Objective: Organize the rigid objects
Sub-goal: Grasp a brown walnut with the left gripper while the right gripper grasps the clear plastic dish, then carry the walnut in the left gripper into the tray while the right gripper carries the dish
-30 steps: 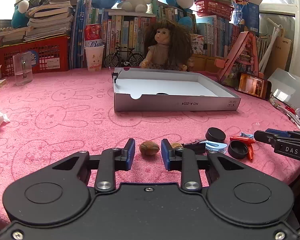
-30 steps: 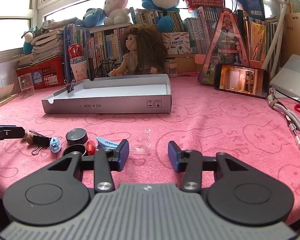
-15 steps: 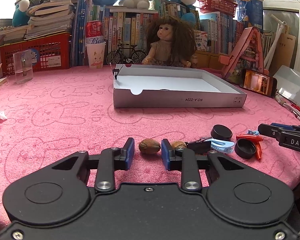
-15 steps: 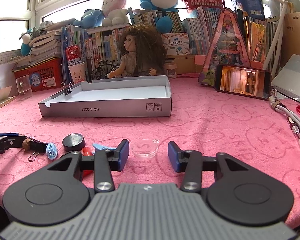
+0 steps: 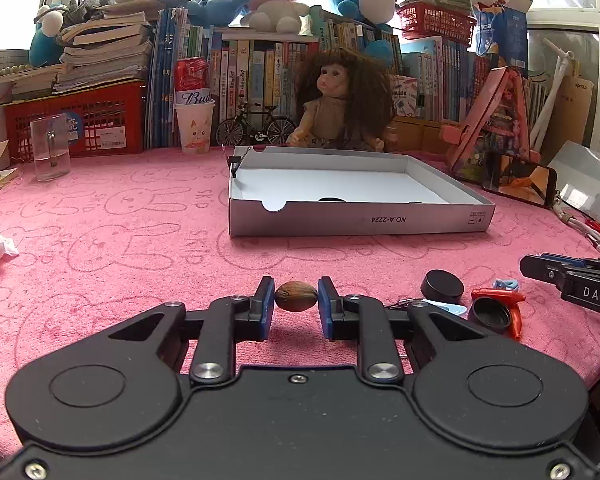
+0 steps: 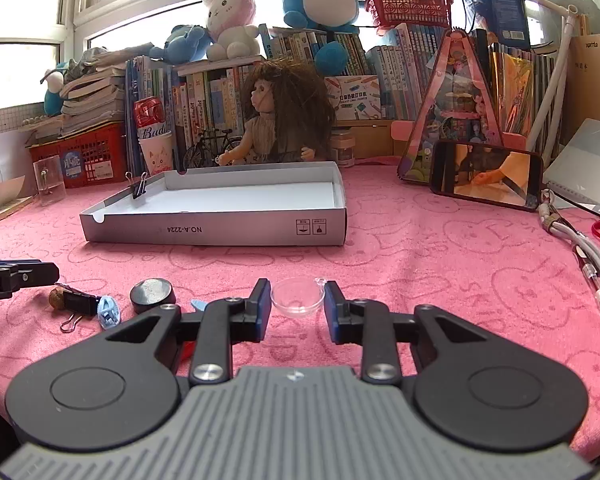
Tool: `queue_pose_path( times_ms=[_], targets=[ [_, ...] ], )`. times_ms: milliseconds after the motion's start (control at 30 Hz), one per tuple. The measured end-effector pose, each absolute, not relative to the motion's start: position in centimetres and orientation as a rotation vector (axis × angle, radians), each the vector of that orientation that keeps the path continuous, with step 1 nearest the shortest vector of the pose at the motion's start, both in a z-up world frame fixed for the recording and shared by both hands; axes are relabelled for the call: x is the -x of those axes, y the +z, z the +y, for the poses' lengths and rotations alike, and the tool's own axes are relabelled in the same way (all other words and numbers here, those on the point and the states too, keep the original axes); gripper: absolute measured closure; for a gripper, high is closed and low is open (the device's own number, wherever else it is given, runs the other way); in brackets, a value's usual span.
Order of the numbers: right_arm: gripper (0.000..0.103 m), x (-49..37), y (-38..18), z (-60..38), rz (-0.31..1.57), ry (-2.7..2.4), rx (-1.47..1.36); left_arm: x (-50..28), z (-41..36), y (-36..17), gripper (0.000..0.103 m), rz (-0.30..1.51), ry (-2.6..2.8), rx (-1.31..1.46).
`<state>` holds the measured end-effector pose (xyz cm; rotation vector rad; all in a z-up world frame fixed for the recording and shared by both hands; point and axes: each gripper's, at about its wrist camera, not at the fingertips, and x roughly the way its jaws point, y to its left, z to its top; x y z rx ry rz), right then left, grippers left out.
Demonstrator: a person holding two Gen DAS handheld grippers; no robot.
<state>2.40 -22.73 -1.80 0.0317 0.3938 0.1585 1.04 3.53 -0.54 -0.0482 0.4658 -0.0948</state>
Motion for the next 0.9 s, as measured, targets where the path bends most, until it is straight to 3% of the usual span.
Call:
queue_pose_path(
  times_ms=[900],
  targets=[
    [0.07, -4.8, -0.2, -22.2, 0.39, 0.138, -0.043, -5.3, 2.5, 2.4, 0.081, 0.447, -0.109, 0.048]
  ],
)
